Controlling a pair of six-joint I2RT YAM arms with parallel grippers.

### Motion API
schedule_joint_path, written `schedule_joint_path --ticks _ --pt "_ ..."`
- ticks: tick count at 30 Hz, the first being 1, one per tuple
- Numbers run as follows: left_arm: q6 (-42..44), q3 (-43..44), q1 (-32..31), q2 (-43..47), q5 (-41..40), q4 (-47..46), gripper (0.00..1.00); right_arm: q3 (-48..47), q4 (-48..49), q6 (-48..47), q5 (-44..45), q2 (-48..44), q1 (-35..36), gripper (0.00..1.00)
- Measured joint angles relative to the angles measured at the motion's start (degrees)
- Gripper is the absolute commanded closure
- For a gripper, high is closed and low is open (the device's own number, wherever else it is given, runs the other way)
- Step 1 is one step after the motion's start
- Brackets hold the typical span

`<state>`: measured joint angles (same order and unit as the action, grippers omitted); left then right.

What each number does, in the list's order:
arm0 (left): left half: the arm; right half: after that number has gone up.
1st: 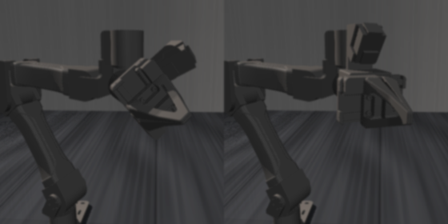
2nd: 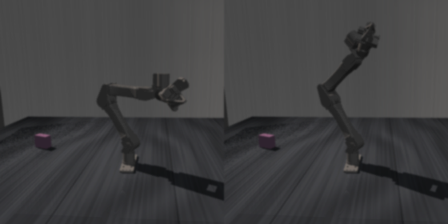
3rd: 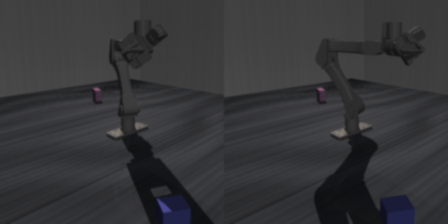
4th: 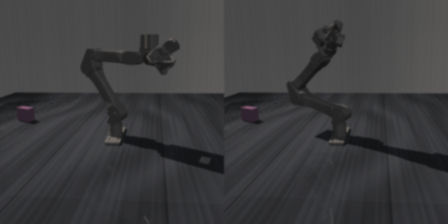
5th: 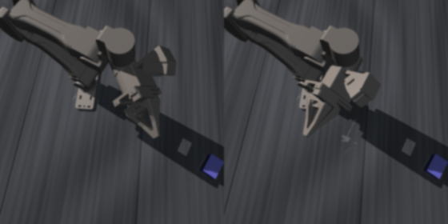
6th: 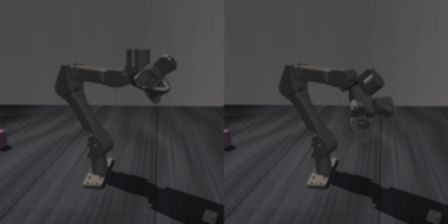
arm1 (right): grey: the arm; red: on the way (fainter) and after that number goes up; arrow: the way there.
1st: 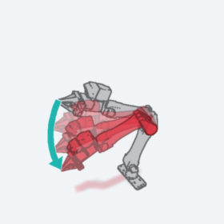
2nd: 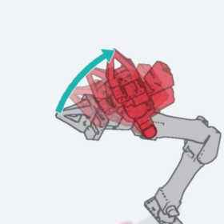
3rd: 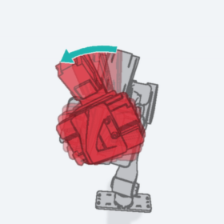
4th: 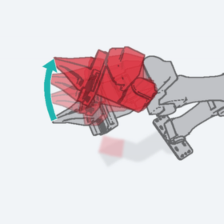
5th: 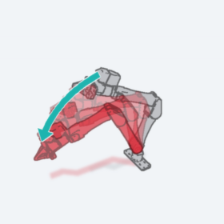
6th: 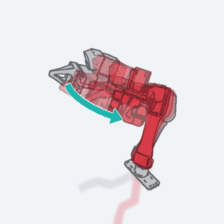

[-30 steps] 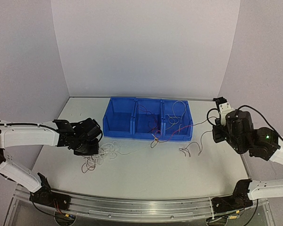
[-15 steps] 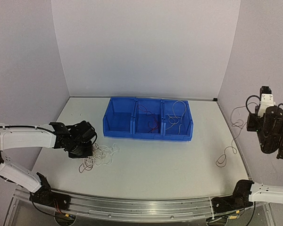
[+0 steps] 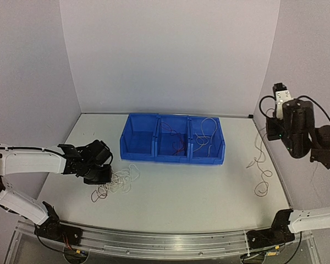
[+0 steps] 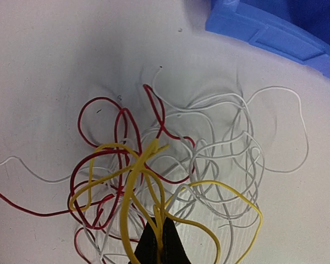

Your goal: Untangle the cables

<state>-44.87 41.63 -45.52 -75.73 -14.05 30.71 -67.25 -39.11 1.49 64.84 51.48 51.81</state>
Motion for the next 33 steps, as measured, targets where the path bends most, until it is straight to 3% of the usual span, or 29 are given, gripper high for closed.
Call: schedule_joint_path --ticks 9,17,26,33 --pt "3.16 -0.2 0.0 1.73 4.46 -4.27 0.99 -17.06 -2.31 2.64 -15.16 17.34 0.04 1.0" --pt "3.38 -0.42 0.0 1.34 5.58 -5.74 0.99 -42.37 -1.1 3.11 -23.81 34.1 0.04 1.0" --pt "3.33 -1.64 0.0 1.31 6.21 -7.61 1.0 -69.61 1.24 -2.01 -25.98 54.34 -0.04 1.0" --pt "3.31 -2.18 0.0 1.31 6.48 -8.29 1.0 -76.47 7.36 -7.32 -26.21 62.82 -1.59 1.0"
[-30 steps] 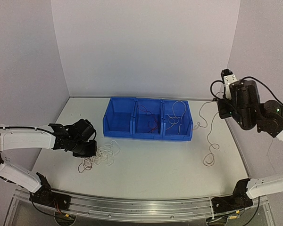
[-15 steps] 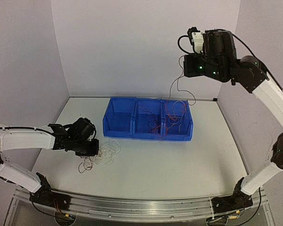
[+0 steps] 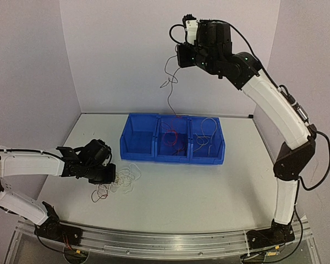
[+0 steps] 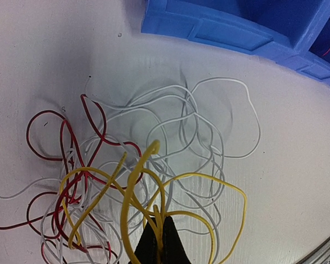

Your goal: Untangle the cables

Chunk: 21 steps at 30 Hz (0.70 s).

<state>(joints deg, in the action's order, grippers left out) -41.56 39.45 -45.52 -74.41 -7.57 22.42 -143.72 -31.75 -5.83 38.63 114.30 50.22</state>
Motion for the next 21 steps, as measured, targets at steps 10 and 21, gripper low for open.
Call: schedule_joint_path --ticks 10,21 --pt "-0.02 -0.6 0.0 0.04 0.0 0.0 1.0 1.65 4.85 -0.11 -2.47 3.85 -8.14 1.0" --pt "-0.29 -0.6 0.0 -0.02 -0.04 0.04 1.0 17.73 6.42 7.02 -8.07 5.6 -9.95 1.0"
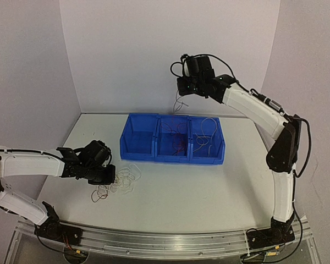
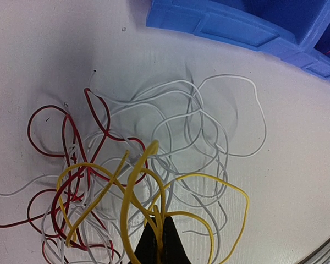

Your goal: Untangle the cables

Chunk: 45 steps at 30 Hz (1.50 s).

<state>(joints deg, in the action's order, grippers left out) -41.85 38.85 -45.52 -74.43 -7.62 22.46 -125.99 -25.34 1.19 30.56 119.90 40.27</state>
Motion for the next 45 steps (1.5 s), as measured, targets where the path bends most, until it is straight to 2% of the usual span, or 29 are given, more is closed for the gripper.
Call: schedule_joint_path --ticks 12,18,25,27,33,35,38,39,45 --pt "-0.17 0.0 0.0 0.0 -0.04 0.03 1.0 17.29 0.37 11.14 -6.5 -0.2 0.04 1.0" --pt "-0.17 0.0 0.0 -0.02 -0.02 0.02 0.98 17.79 0.58 12.61 -6.62 0.1 0.04 1.0" --pt "-0.17 0.0 0.0 -0.26 -0.02 0.02 0.98 15.62 1.65 12.6 -7.18 5.45 0.04 1.0" --pt "-0.17 0.0 0.0 -0.26 0.0 0.0 0.98 15.62 1.43 12.47 -7.79 6.86 0.04 0.94" --pt "-0.08 0.02 0.0 -0.2 0.2 -0.07 0.98 14.97 0.02 10.98 -10.81 7.74 0.04 0.65" --pt "0.04 0.0 0.0 -0.2 0.6 -0.18 0.98 14.82 -0.17 10.0 -11.33 7.37 0.13 0.52" --pt "0.18 0.02 0.0 -0.2 1.52 -0.9 0.98 15.1 -0.94 7.95 -11.97 5.81 0.39 0.26" --pt "0.31 0.02 0.0 -0.2 1.77 -1.2 0.98 15.4 -1.13 7.65 -12.08 4.98 0.53 0.21" --pt "1.63 0.19 0.0 -0.34 4.32 -3.41 0.99 20.05 -1.65 3.11 -12.85 -4.51 2.38 0.15"
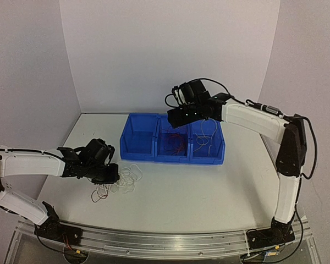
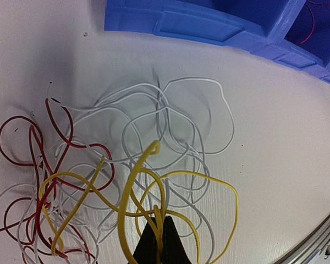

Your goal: Untangle the cables

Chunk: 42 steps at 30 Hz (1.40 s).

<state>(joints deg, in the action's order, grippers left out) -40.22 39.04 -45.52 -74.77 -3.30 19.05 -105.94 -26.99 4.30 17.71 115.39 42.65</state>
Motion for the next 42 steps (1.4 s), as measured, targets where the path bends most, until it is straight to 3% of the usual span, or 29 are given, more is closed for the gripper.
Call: schedule_joint_path --ticks 10,19,21,27,33,38,42 --pt "2.14 1.93 -0.64 -4.77 7.26 -5.66 1.0 17.1 0.73 -4.1 -9.33 -18.4 3.21 0.14" --pt "5.5 8.76 -9.44 -11.94 12.27 -10.17 0.99 38.43 2.4 -4.18 -18.21 -26.89 8.95 0.15" --pt "6.22 9.81 -10.74 -13.0 13.52 -11.31 0.93 42.12 3.0 -3.41 -18.61 -28.06 9.21 0.15" --pt "7.01 10.12 -11.34 -13.8 13.36 -11.28 0.49 48.44 3.61 -1.38 -17.88 -30.54 9.14 0.15" --pt "6.24 10.23 -11.32 -12.27 10.01 -7.18 0.2 49.61 4.28 -0.91 -17.51 -31.1 9.14 0.14" --pt "4.69 10.37 -11.32 -4.03 4.58 -1.34 0.03 48.63 5.1 -0.7 -18.44 -28.72 9.65 0.15" --pt "2.07 10.58 -11.32 2.5 -0.9 4.77 0.01 45.16 5.57 0.02 -18.67 -22.02 11.4 0.21"
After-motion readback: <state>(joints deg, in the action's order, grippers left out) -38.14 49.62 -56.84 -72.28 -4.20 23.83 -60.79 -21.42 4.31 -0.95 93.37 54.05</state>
